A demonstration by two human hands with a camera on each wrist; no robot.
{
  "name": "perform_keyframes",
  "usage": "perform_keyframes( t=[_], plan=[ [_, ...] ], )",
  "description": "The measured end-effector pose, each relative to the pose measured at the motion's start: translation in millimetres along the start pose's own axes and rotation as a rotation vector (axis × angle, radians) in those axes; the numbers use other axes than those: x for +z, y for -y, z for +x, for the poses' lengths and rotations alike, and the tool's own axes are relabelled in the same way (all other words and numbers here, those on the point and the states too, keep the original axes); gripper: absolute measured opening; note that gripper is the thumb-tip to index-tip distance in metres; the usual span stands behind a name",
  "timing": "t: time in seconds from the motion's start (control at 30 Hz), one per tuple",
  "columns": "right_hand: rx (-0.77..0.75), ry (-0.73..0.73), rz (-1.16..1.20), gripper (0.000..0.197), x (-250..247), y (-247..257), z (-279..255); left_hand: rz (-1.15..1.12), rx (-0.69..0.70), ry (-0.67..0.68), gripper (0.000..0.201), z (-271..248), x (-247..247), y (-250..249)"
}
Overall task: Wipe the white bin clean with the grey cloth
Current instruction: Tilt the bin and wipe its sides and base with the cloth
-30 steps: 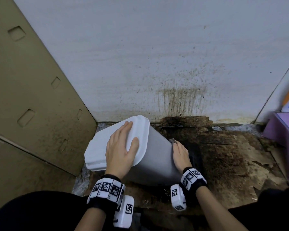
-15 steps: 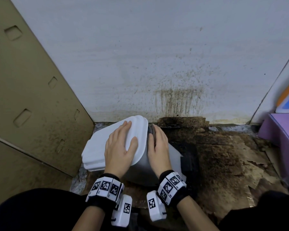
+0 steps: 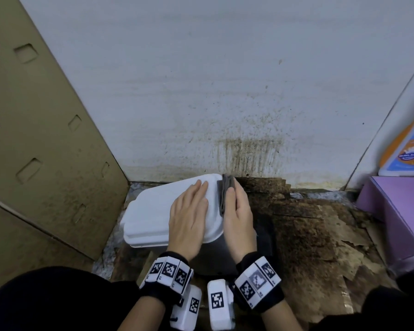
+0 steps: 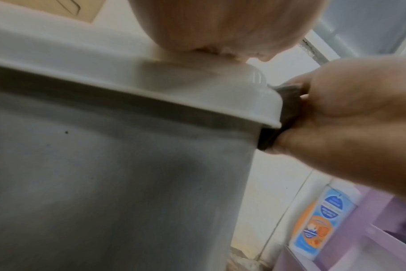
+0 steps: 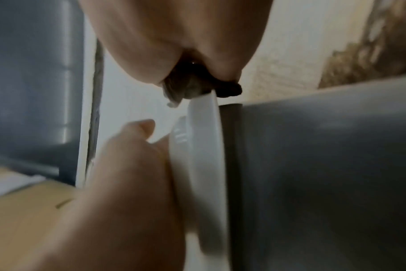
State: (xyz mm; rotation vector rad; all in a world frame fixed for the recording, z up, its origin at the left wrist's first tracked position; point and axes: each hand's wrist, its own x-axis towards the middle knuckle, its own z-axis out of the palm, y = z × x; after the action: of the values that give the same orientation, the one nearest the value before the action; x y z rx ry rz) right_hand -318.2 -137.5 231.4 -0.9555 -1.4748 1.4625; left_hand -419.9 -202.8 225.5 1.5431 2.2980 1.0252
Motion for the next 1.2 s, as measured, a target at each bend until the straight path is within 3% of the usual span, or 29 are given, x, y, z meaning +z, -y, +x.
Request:
perform_keyframes(
  t=[0.1, 0.17, 0.23, 0.43, 0.57, 0.67, 0.73, 0.83, 1.03, 1.2],
  plan=[
    [-0.061, 0.034, -0.321, 0.051, -9.5, -9.1, -1.4, -0.245, -0.048, 0.07, 0.048, 0.0, 5.3, -10.4],
    [-0.049, 0.018, -0.353, 0.052, -20.6, -13.9, -0.6, -0.513, -0.131, 0.086, 0.042, -0.7, 5.1, -16.9],
    [-0.032, -0.001, -0.355, 0.053, -34.6, -15.6, 2.5, -0.621, -0.162, 0.057, 0.035, -2.8, 4.1, -18.1],
    [0.062, -0.052, -0.332, 0.05, -74.0, -26.4, 7.7, -0.28, -0.168, -0.157, 0.032, -12.3, 2.5, 20.1],
    [0.121, -0.069, -0.351, 0.05, -96.1, -33.6, 10.2, -0.017, -0.428, -0.195, 0.058, -14.1, -3.7, 42.8],
    [0.177, -0.077, -0.351, 0.051, -111.7, -39.3, 9.5, -0.06, -0.65, -0.123, 0.085, -17.3, -4.4, 46.3],
    [0.212, -0.087, -0.345, 0.052, -121.8, -41.7, 8.3, -0.145, -0.72, -0.028, 0.096, -18.9, -0.3, 46.9],
    [0.277, -0.099, -0.315, 0.051, -131.9, -40.6, 6.8, -0.192, -0.725, 0.033, 0.099, -20.1, 5.4, 49.0],
    [0.285, -0.135, -0.234, 0.05, -132.1, -36.4, 1.4, -0.209, -0.679, 0.004, 0.1, -16.2, 2.2, 55.8],
    [0.224, -0.366, -0.169, 0.045, -129.1, -34.4, -14.0, -0.225, -0.554, -0.007, 0.1, 4.4, -0.9, 44.4]
  ],
)
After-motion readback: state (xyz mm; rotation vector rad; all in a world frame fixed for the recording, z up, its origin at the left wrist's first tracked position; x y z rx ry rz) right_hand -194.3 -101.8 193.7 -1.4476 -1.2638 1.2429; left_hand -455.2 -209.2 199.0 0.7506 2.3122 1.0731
